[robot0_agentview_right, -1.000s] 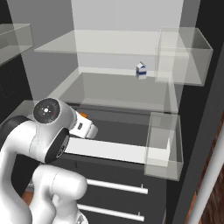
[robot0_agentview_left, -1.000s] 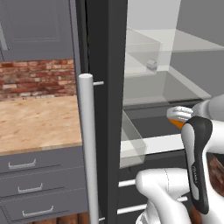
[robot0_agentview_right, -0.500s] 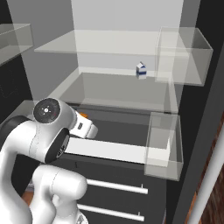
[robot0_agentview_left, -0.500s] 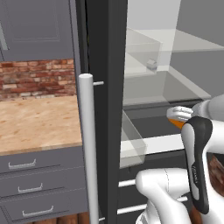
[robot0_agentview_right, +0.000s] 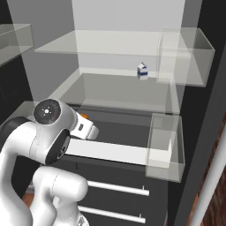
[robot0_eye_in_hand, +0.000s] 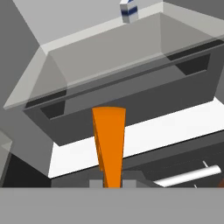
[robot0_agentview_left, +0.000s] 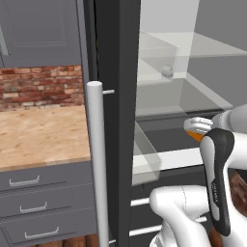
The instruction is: Pick the cheese from the fridge and the cheese grater from the cabinet and place them next to the salad bowl.
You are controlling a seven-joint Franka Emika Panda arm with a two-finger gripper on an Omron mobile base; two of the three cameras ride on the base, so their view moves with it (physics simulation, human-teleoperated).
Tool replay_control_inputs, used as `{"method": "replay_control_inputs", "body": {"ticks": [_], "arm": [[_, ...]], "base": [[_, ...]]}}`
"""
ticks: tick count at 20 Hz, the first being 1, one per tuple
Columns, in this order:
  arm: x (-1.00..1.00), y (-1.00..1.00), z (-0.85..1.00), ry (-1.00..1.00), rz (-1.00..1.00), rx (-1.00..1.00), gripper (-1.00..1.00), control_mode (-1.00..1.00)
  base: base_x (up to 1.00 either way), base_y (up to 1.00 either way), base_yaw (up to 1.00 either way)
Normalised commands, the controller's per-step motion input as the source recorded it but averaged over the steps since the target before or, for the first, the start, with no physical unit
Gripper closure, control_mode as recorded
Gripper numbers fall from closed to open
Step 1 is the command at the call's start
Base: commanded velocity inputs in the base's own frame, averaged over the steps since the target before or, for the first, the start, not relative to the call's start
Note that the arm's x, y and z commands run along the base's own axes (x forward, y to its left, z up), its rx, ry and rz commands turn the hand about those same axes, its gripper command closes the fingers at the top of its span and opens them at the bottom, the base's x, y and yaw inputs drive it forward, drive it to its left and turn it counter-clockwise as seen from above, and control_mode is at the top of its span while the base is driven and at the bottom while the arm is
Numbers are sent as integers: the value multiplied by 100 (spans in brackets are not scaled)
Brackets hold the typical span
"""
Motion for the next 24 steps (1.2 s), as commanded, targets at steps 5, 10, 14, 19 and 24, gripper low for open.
{"method": "replay_control_inputs", "body": {"ticks": [5,10,14,19,24], "arm": [[0,0,0,0,0,0,100,100],[0,0,0,0,0,0,100,100],[0,0,0,0,0,0,100,100],[0,0,0,0,0,0,100,100],[0,0,0,0,0,0,100,100]], "base": [[-33,0,4],[-72,0,1],[-62,-1,0],[-64,-2,0],[-46,0,21]]}}
